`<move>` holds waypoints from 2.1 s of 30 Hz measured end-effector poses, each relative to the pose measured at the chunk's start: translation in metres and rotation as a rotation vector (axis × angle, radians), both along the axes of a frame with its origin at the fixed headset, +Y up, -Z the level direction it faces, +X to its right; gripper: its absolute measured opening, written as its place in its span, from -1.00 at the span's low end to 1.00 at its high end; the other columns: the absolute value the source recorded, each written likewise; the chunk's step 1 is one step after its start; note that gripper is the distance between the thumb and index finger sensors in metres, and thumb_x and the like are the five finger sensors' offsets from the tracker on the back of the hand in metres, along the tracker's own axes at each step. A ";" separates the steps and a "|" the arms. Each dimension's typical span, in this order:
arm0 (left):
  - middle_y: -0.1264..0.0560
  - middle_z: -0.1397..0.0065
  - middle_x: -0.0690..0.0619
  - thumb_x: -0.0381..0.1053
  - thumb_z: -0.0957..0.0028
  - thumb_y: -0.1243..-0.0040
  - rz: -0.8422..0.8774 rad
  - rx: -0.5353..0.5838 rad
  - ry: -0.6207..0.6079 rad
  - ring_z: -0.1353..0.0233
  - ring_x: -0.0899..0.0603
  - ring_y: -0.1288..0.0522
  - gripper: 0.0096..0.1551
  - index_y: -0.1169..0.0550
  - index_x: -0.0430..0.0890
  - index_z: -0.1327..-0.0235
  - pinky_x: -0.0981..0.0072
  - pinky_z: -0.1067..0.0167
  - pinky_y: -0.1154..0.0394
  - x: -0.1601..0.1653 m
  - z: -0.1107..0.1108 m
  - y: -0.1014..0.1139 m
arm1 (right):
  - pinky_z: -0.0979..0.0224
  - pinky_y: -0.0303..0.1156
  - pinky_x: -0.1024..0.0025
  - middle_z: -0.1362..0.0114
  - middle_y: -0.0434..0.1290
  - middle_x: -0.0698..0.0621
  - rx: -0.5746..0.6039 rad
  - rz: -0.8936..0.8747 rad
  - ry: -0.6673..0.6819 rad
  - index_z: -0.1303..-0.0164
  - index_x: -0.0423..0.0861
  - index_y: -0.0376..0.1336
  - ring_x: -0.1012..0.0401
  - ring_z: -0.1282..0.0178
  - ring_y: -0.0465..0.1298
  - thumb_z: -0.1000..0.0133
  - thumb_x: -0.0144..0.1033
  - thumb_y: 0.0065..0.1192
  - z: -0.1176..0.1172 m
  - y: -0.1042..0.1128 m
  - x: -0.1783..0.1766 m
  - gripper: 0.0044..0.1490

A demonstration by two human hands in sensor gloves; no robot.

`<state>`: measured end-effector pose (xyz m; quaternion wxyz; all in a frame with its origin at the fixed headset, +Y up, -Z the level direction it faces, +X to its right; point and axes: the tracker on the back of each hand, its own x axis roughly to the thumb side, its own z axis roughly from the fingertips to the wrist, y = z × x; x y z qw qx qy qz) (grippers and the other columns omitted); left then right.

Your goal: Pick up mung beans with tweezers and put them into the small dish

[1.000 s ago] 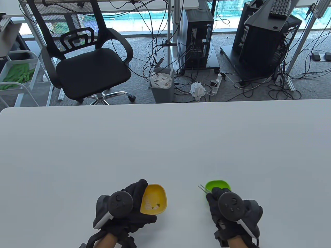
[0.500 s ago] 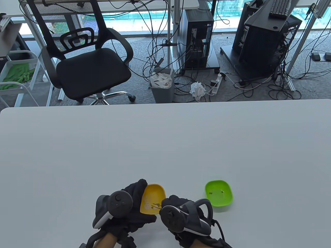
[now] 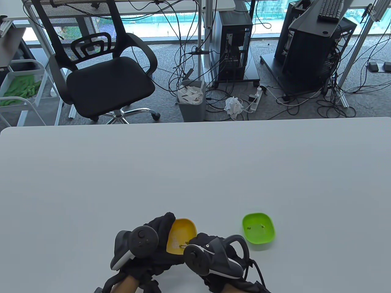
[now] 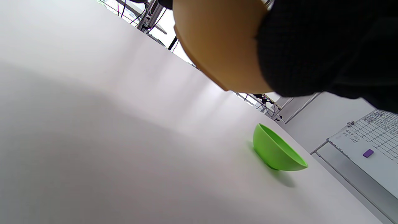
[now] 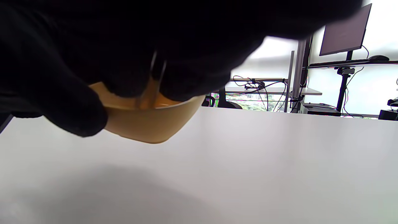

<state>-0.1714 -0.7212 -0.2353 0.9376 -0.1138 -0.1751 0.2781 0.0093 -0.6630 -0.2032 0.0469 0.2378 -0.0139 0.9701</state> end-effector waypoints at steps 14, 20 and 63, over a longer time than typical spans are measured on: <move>0.03 -0.72 -0.11 0.35 0.26 -0.56 0.011 -0.002 0.009 -0.71 -0.40 0.02 0.51 0.13 -0.09 -0.67 -0.43 -0.53 0.14 -0.001 0.000 0.001 | 0.37 0.60 0.41 0.15 0.64 -0.17 0.037 -0.175 -0.118 0.11 -0.24 0.59 0.31 0.44 0.57 -0.03 -0.21 0.49 -0.007 0.012 0.036 -0.58; 0.03 -0.72 -0.11 0.36 0.25 -0.56 0.016 0.005 0.012 -0.71 -0.40 0.02 0.51 0.13 -0.09 -0.67 -0.43 -0.53 0.13 -0.002 0.000 0.001 | 0.38 0.59 0.41 0.16 0.63 -0.18 0.114 -0.316 -0.410 0.11 -0.26 0.58 0.31 0.44 0.57 -0.03 -0.21 0.49 -0.014 0.029 0.122 -0.58; 0.03 -0.72 -0.11 0.36 0.26 -0.56 -0.002 0.021 0.012 -0.71 -0.40 0.01 0.51 0.13 -0.09 -0.66 -0.43 -0.53 0.13 -0.002 0.002 0.001 | 0.37 0.59 0.40 0.14 0.62 -0.19 0.061 -0.308 -0.450 0.08 -0.28 0.57 0.30 0.43 0.57 -0.06 -0.20 0.47 -0.003 0.007 0.136 -0.55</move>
